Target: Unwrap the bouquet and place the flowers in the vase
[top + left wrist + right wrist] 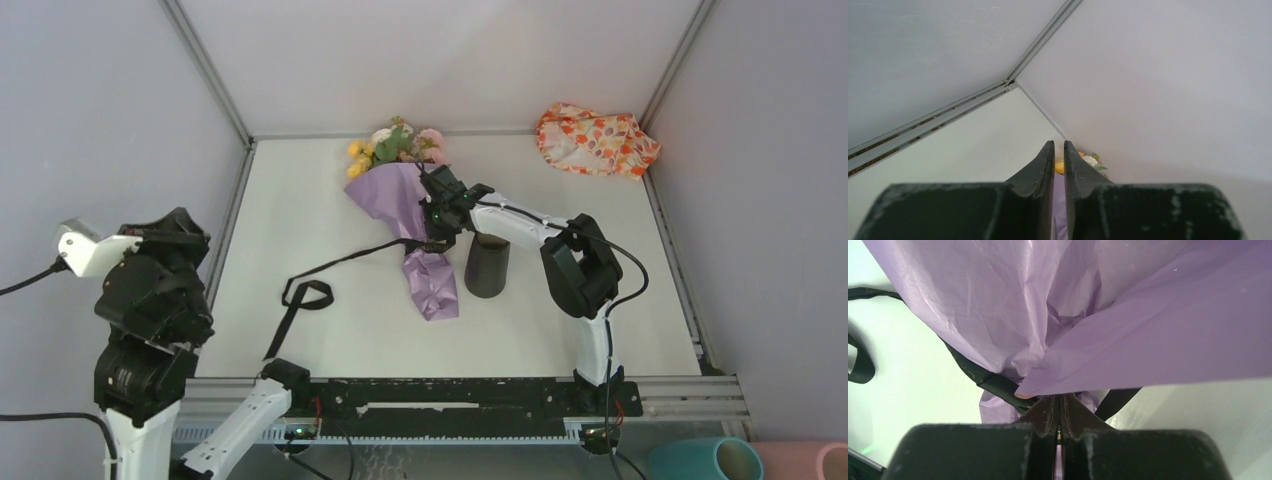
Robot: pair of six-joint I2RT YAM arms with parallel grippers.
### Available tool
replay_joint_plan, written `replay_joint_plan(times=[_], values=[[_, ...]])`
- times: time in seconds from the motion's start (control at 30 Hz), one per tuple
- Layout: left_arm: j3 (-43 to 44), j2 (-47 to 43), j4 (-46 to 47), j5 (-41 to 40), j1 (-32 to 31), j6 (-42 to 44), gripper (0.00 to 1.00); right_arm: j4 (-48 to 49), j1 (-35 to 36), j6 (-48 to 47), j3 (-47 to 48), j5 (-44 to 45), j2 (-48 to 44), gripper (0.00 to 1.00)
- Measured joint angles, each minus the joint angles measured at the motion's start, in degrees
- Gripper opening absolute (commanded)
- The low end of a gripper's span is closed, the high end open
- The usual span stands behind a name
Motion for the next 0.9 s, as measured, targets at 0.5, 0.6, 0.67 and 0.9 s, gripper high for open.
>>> replay_joint_plan(times=[0.5,0.6,0.67,0.9], values=[[-26.6,24.72,21.79,33.77,0.15,5.09,0.52,-2.36,2.4,-1.11,1.14,7.21,-13.4,0.56],[-28.7,29.4,25.97,38.29,0.13,5.73,0.52,-1.4,2.43,-0.76,0.7,8.09,-19.98,0.59],[-28.83,31.61,29.14,40.41,0.13,6.29,0.51,-0.44,2.43,-0.63,-0.28,8.48,-24.09,0.59],[-28.83,40.35,40.65,46.71,-1.11,10.01,0.51,1.27,2.43,-0.22,-3.39,8.68,-31.01,0.6]])
